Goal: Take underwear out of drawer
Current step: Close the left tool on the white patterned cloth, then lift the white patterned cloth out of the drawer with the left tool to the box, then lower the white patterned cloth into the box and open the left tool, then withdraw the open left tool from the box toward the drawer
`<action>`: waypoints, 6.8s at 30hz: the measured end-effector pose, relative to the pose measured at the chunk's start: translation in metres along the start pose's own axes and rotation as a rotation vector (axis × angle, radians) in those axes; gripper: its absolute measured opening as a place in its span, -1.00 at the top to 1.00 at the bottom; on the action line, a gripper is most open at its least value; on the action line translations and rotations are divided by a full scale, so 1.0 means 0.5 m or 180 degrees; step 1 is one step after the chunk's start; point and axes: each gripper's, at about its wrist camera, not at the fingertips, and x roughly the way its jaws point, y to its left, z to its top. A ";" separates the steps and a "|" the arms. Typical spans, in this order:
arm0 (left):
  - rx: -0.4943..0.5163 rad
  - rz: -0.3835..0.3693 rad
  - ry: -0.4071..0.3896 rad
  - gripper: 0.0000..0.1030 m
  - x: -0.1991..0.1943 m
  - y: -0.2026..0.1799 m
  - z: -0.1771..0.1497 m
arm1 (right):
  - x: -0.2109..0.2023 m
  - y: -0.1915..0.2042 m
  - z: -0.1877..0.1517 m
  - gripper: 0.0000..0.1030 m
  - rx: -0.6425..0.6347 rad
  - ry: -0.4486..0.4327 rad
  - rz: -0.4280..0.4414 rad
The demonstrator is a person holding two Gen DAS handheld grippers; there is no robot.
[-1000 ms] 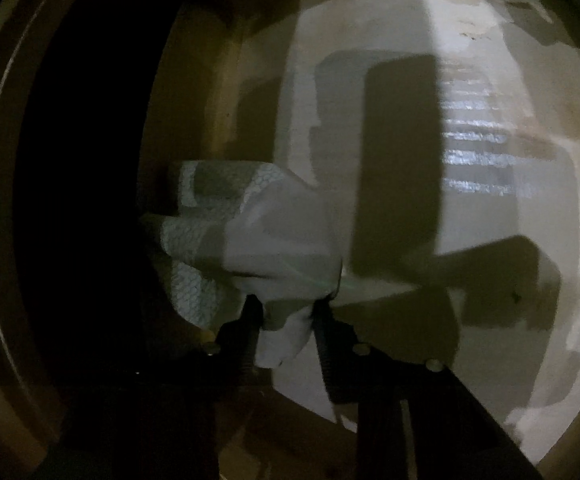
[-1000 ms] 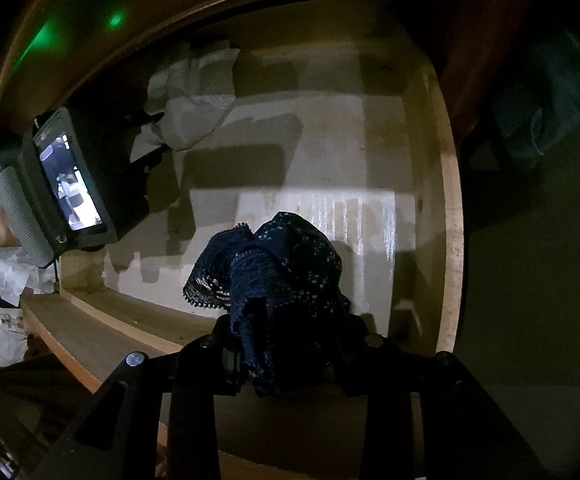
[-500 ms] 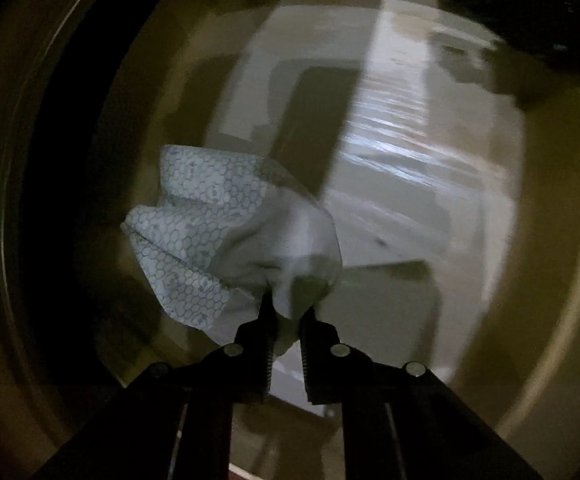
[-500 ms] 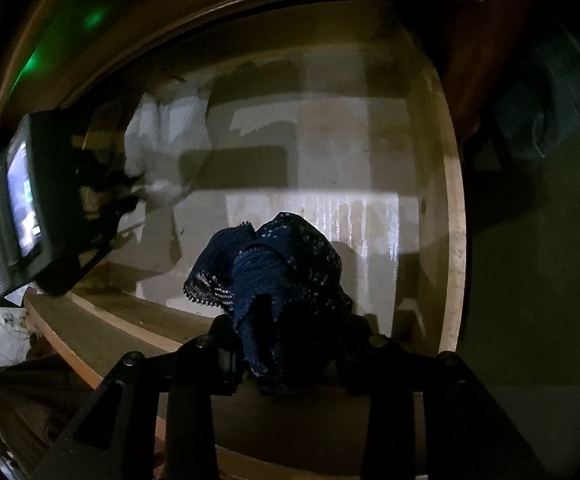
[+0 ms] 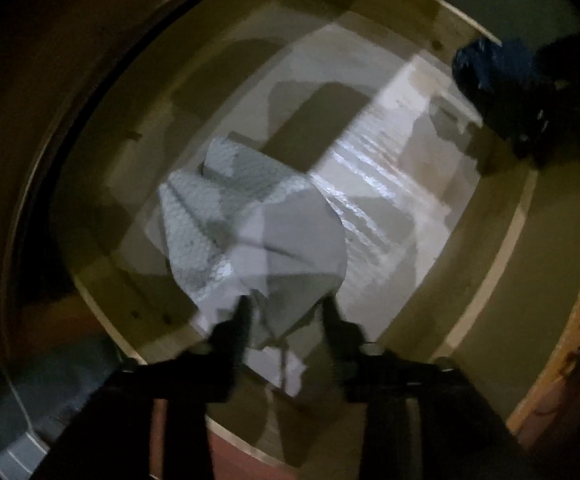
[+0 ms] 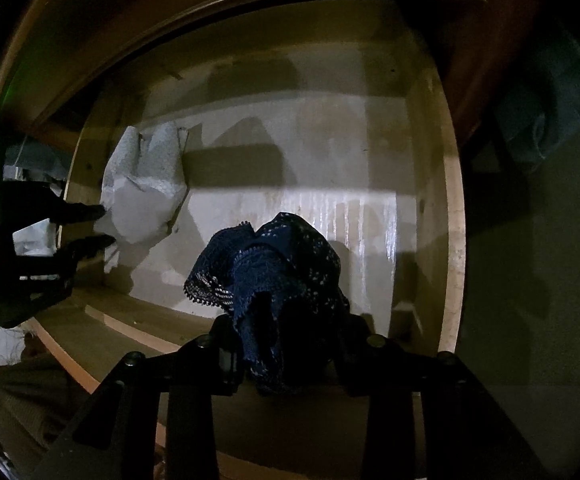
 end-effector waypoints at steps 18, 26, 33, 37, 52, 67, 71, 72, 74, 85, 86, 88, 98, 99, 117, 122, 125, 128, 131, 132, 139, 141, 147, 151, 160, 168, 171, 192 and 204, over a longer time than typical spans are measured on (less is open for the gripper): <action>-0.1031 -0.0307 0.0016 -0.21 0.015 0.036 -0.008 | 0.011 0.014 -0.001 0.34 -0.0049 0.0026 0.0014; -0.0901 -0.0099 0.0105 -0.21 0.054 0.013 0.021 | 0.014 0.018 0.000 0.33 -0.0057 0.0033 0.0028; -0.0939 -0.0110 0.0216 -0.21 0.081 0.012 0.033 | 0.018 0.017 0.001 0.33 -0.0053 0.0048 0.0030; -0.0978 -0.0086 0.0240 -0.21 0.087 0.010 0.036 | 0.020 0.016 0.002 0.33 -0.0061 0.0053 0.0031; -0.1244 -0.0235 0.0183 0.81 0.050 0.031 0.027 | 0.022 0.013 0.001 0.33 -0.0061 0.0037 0.0010; -0.1167 -0.0252 -0.0069 0.89 -0.049 -0.018 -0.009 | 0.030 0.024 0.006 0.37 -0.0126 0.0008 -0.0078; -0.1194 -0.0217 -0.0175 0.90 -0.087 -0.040 -0.016 | 0.032 0.030 0.003 0.41 -0.0166 0.0003 -0.0117; -0.1223 -0.0202 -0.0209 0.90 -0.099 -0.042 -0.018 | 0.032 0.029 0.003 0.41 -0.0174 0.0003 -0.0129; -0.1240 -0.0218 -0.0262 0.90 -0.101 -0.035 -0.019 | 0.033 0.029 0.002 0.43 -0.0166 0.0006 -0.0127; -0.1155 -0.0158 -0.0521 0.90 -0.212 -0.055 -0.037 | 0.035 0.028 0.006 0.46 -0.0163 -0.0014 -0.0164; -0.1163 -0.0138 -0.0573 0.90 -0.231 -0.058 -0.038 | 0.036 0.027 0.006 0.46 -0.0156 -0.0012 -0.0164; -0.1136 -0.0124 -0.0645 0.90 -0.261 -0.064 -0.038 | 0.038 0.027 0.006 0.46 -0.0155 0.0000 -0.0171; -0.1182 -0.0087 -0.1115 0.90 -0.427 -0.101 -0.056 | 0.049 0.043 0.013 0.46 -0.0189 0.0006 -0.0221; -0.1173 -0.0079 -0.1151 0.90 -0.444 -0.103 -0.058 | 0.052 0.044 0.013 0.46 -0.0188 0.0017 -0.0222; -0.1475 0.0721 -0.1969 0.90 -0.819 -0.036 -0.055 | 0.057 0.039 0.009 0.46 -0.0245 0.0070 -0.0289; -0.1573 0.1054 -0.1928 0.90 -0.828 0.032 -0.005 | 0.059 0.039 0.010 0.46 -0.0245 0.0069 -0.0282; -0.1669 0.1121 -0.1898 0.90 -0.815 0.071 0.024 | 0.059 0.037 0.010 0.46 -0.0243 0.0071 -0.0281; -0.1746 0.1158 -0.1854 0.90 -0.795 0.108 0.053 | 0.058 0.037 0.010 0.46 -0.0247 0.0069 -0.0278; -0.1701 0.1311 -0.1810 0.90 -0.776 0.127 0.088 | 0.057 0.036 0.010 0.46 -0.0245 0.0068 -0.0271; -0.1677 0.1371 -0.1845 0.90 -0.769 0.133 0.102 | 0.057 0.035 0.011 0.46 -0.0238 0.0070 -0.0269; -0.1547 0.1609 -0.1735 0.90 -0.701 0.151 0.179 | 0.054 0.032 0.015 0.46 -0.0217 0.0087 -0.0241; -0.1552 0.1622 -0.1667 0.90 -0.673 0.160 0.193 | 0.053 0.031 0.015 0.46 -0.0208 0.0088 -0.0231; -0.1623 0.1716 -0.1514 0.90 -0.595 0.184 0.214 | 0.054 0.033 0.017 0.46 -0.0203 0.0096 -0.0231; -0.1640 0.1703 -0.1417 0.90 -0.550 0.191 0.225 | 0.054 0.034 0.020 0.46 -0.0207 0.0101 -0.0237; -0.1913 0.1273 -0.1445 0.83 -0.513 0.209 0.227 | 0.054 0.034 0.021 0.46 -0.0195 0.0097 -0.0231; -0.2107 0.1049 -0.1452 0.49 -0.517 0.213 0.209 | 0.054 0.035 0.021 0.46 -0.0183 0.0099 -0.0224; -0.2141 0.1036 -0.1484 0.17 -0.523 0.214 0.197 | 0.054 0.032 0.021 0.46 -0.0154 0.0099 -0.0205; -0.2314 0.0954 -0.2020 -0.09 -0.575 0.092 -0.033 | 0.050 0.029 0.021 0.46 -0.0180 0.0060 -0.0244; -0.2407 0.1017 -0.1760 -0.09 -0.360 0.015 -0.134 | 0.041 0.032 0.021 0.46 -0.0213 -0.0044 -0.0272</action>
